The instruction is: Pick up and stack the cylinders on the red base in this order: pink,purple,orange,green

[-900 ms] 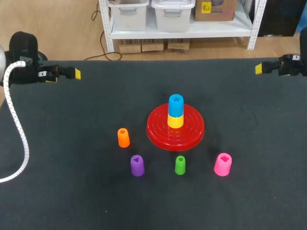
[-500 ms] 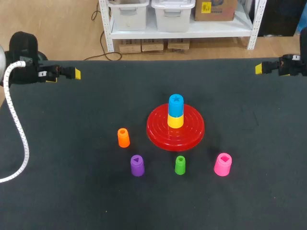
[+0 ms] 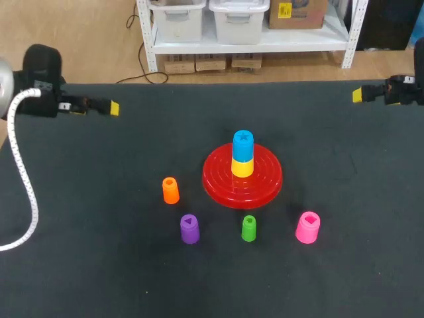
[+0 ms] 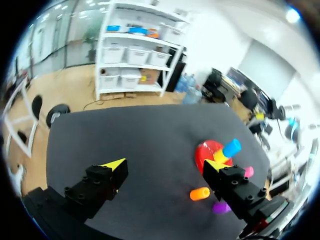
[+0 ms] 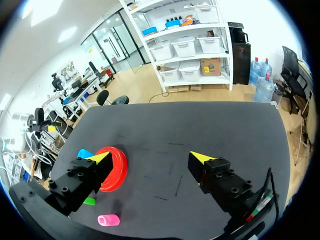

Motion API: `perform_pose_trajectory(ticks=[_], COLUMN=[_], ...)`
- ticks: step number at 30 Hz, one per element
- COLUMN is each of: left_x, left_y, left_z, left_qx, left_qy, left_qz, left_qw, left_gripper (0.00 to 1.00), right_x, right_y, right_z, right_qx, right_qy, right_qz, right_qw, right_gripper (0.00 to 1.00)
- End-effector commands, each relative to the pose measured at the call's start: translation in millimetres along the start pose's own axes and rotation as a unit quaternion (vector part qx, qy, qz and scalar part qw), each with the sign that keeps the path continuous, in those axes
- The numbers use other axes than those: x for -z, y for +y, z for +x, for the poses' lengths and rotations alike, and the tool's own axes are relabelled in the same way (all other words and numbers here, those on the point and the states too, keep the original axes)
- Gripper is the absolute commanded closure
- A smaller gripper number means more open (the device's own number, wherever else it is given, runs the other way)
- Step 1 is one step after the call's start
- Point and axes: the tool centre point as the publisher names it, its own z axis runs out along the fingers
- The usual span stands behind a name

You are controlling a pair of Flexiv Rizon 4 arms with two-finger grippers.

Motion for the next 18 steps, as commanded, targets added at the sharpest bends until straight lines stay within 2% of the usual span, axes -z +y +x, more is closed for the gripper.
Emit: perform_pose_trajectory(ticks=[1,2,4,11,13,15,16,18], left_x=[19.1,20.7,22.6,22.6,20.2,19.0,18.3,16.6], left_y=[-13.2,-14.2,-13.3,-13.3,-17.2,-21.2,-21.8,-21.8], left_z=[21.1,22.3,16.6,16.6,22.1,28.7,31.6,37.9], left_qx=[-0.25,-0.255,-0.221,-0.221,-0.27,-0.348,-0.369,-0.419], left_qy=[0.032,0.035,0.017,0.017,0.029,0.042,0.043,0.049], left_qz=[0.119,0.128,0.125,0.125,0.162,0.181,0.184,0.197], left_qw=[0.96,0.958,0.967,0.967,0.949,0.919,0.91,0.885], left_gripper=[0.0,0.0,0.0,0.0,0.0,0.0,0.0,0.0], right_x=[0.1,0.1,0.1,0.1,0.1,0.1,0.1,0.1], right_y=[-0.2,-0.2,-0.2,-0.2,-0.2,-0.2,-0.2,-0.2], right_z=[0.0,0.0,0.0,0.0,0.0,0.0,0.0,0.0], right_qx=[0.0,0.0,0.0,0.0,0.0,0.0,0.0,0.0], right_qy=[0.0,0.0,0.0,0.0,0.0,0.0,0.0,0.0], right_qz=[0.0,0.0,0.0,0.0,0.0,0.0,0.0,0.0], right_qw=[1.0,1.0,1.0,1.0,1.0,1.0,1.0,1.0], right_gripper=[0.0,0.0,0.0,0.0,0.0,0.0,0.0,0.0])
